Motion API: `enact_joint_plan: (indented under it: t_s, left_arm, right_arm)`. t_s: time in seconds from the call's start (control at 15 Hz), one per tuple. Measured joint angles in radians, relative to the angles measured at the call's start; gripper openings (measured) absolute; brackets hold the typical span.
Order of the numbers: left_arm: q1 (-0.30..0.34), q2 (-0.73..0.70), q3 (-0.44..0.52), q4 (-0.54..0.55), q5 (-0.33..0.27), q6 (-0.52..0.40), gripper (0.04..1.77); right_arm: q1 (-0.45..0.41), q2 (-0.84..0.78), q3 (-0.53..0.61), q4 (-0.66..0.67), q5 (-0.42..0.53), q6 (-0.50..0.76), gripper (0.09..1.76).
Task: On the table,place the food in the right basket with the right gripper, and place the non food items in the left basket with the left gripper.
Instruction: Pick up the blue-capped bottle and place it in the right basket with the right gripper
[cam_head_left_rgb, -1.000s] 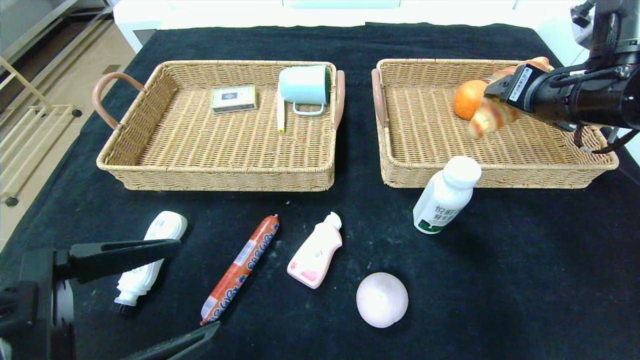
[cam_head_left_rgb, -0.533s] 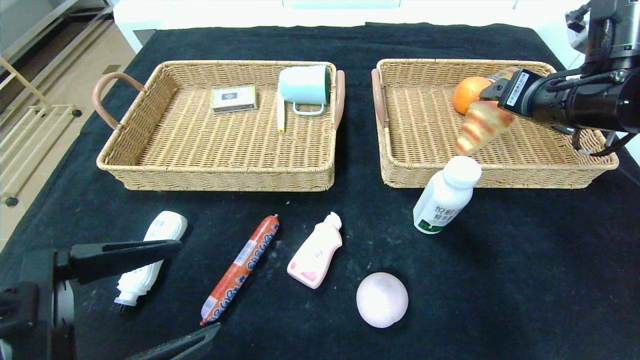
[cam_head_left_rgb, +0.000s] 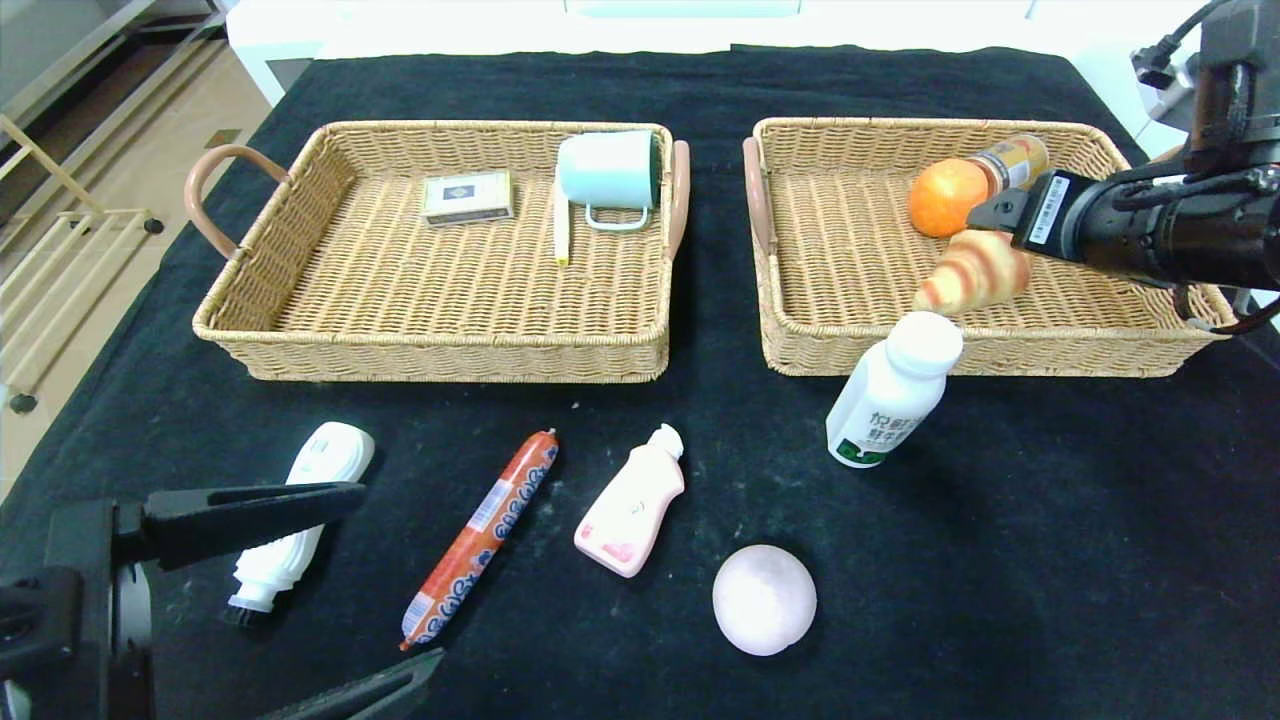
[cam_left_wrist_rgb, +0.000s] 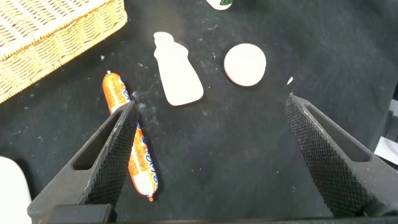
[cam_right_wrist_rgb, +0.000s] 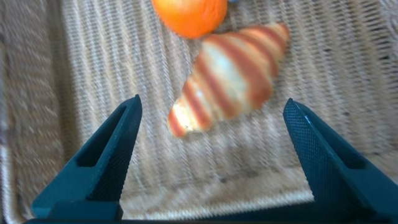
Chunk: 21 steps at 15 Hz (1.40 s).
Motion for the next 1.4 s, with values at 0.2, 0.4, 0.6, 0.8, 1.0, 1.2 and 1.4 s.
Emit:
enact_joint_plan:
  t_s: [0.2, 0.4, 0.6, 0.8, 1.0, 1.2, 1.4]
  left_arm:
    - [-0.001, 0.001, 0.001, 0.000, 0.000, 0.000, 1.72]
    - [-0.001, -0.001, 0.002, -0.002, 0.000, 0.000, 1.72]
    - [0.000, -0.002, 0.003, -0.002, 0.000, 0.001, 1.72]
    - [0.001, -0.003, 0.003, -0.001, 0.000, 0.001, 1.72]
    - [0.002, -0.004, 0.003, -0.002, 0.000, 0.001, 1.72]
    - [0.002, -0.005, 0.003, -0.002, 0.001, 0.001, 1.72]
    - [0.002, -0.005, 0.003, -0.001, 0.001, 0.001, 1.72]
  right_arm:
    - [0.006, -0.102, 0.144, -0.004, 0.023, -0.071, 1.68]
    - [0.019, -0.231, 0.329, -0.009, 0.112, -0.133, 1.69]
    - [0.024, -0.346, 0.478, -0.011, 0.152, -0.173, 1.69]
    - [0.032, -0.450, 0.601, -0.012, 0.246, -0.227, 1.70]
    - [0.057, -0.528, 0.674, -0.012, 0.270, -0.235, 1.70]
    - [0.118, -0.571, 0.742, -0.059, 0.289, -0.252, 1.70]
    - [0.201, -0.573, 0.811, -0.194, 0.293, -0.271, 1.70]
